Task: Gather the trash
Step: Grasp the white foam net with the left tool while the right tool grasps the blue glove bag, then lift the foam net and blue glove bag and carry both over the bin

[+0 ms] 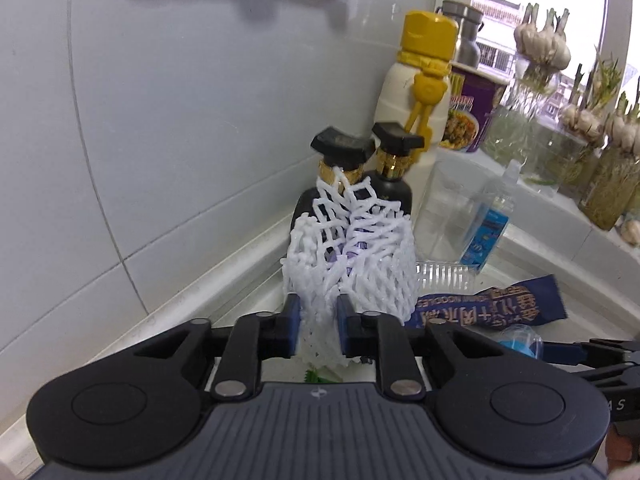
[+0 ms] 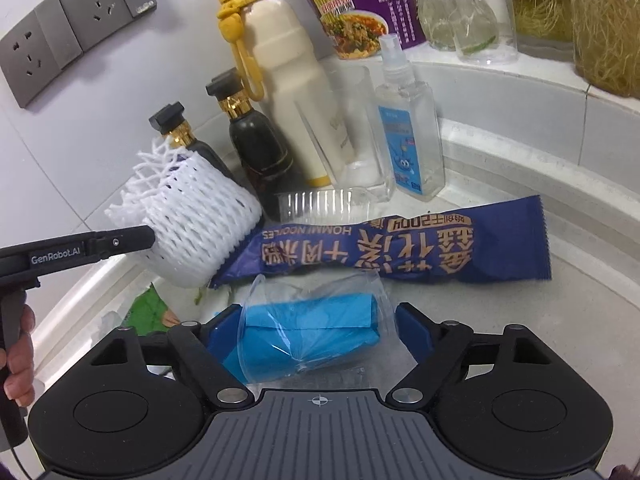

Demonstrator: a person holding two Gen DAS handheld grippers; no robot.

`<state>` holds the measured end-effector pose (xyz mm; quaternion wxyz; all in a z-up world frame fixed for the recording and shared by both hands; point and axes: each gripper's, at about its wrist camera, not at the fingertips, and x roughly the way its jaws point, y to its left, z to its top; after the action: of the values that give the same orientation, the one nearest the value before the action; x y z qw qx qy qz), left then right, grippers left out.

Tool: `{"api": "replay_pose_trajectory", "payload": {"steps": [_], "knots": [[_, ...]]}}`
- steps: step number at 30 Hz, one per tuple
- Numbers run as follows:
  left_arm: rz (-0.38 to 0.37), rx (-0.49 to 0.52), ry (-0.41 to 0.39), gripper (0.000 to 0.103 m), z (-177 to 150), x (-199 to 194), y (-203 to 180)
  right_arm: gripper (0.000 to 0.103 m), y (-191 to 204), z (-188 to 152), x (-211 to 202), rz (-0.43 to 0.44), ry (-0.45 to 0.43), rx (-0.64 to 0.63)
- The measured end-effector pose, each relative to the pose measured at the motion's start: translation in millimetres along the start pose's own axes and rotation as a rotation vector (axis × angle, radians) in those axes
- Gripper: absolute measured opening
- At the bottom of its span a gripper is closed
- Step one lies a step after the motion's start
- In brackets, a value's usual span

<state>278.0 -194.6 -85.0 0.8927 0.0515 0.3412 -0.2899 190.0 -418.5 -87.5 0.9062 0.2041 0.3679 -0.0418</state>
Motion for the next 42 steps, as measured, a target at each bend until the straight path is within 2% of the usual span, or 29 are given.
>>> {"api": "replay_pose_trajectory", "payload": {"steps": [14, 24, 32, 42], "knots": [[-0.026, 0.04, -0.088, 0.009, 13, -44, -5, 0.083, 14, 15, -38, -0.013, -0.077, -0.01], [-0.035, 0.049, -0.111, 0.009, 10, -83, 0, 0.083, 35, 13, -69, -0.018, -0.101, -0.019], [-0.036, 0.035, -0.095, 0.009, -10, -112, 7, 0.083, 57, -2, -87, -0.013, -0.091, -0.038], [-0.022, -0.03, -0.061, 0.009, -44, -151, 19, 0.083, 88, -36, -108, 0.013, -0.055, -0.064]]}}
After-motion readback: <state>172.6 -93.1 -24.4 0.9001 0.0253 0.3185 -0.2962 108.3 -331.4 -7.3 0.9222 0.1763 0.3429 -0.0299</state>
